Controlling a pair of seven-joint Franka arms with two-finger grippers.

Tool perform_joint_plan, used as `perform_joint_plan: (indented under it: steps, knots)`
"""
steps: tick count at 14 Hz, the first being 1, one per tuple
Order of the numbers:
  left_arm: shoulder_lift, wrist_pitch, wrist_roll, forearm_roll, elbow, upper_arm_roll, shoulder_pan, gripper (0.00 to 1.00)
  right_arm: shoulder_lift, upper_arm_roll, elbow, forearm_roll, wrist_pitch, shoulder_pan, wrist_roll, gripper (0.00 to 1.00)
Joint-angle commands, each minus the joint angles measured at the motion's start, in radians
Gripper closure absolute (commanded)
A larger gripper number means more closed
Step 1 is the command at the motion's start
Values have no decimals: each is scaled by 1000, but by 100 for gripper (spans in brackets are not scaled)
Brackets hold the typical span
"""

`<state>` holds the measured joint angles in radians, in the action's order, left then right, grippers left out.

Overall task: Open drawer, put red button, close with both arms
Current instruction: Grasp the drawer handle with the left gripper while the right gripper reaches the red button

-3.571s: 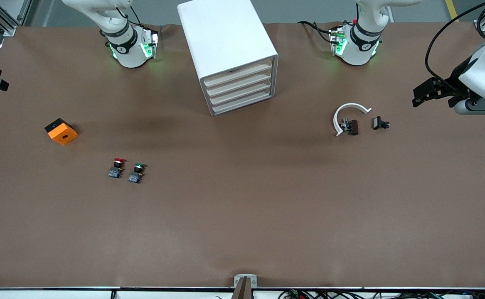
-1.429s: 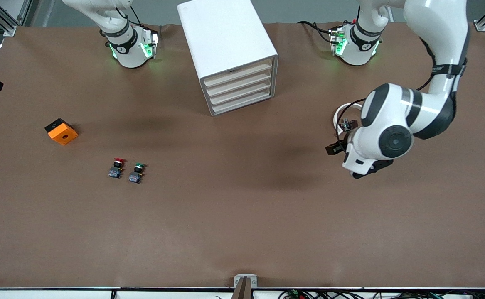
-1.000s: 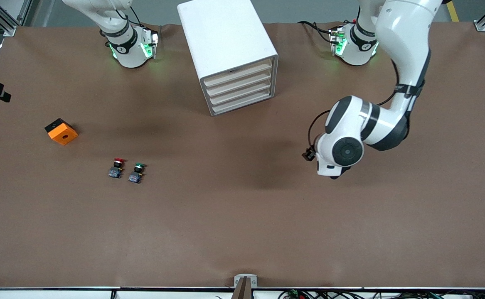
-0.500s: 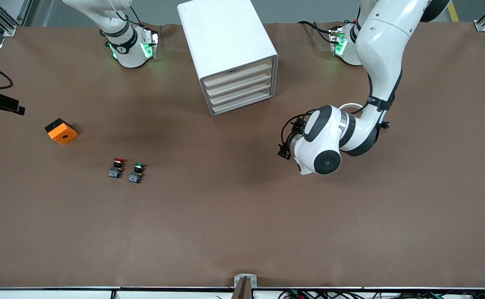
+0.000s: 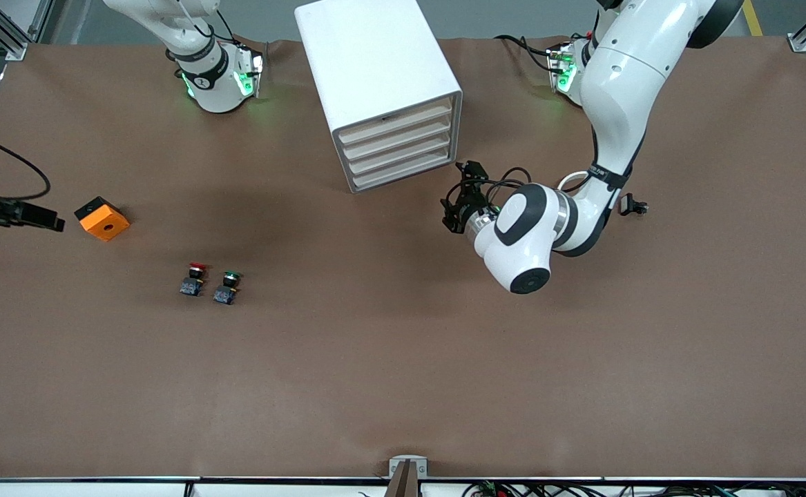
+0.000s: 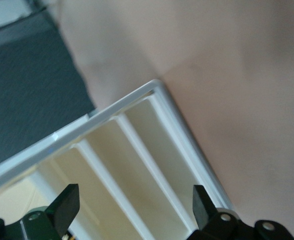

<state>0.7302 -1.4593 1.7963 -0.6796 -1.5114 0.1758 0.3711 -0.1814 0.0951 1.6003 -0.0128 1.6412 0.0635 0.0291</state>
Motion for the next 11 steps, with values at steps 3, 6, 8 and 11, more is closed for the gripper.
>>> perform_joint_plan:
  steps: [3, 6, 8, 11]
  knots:
    - [74, 31, 173, -52, 20, -1, 38, 0, 0, -2, 140, -4, 184, -34, -44, 0]
    - [95, 33, 253, -58, -9, 39, 54, 0, -1, -2, 231, -4, 304, -51, -115, 0]
    - [95, 65, 276, -58, -26, 76, 54, 0, -3, -2, 300, -4, 409, -85, -161, 0]
    - [95, 140, 278, -60, -42, 91, 55, 4, -68, -2, 340, -4, 558, -114, -189, 0]
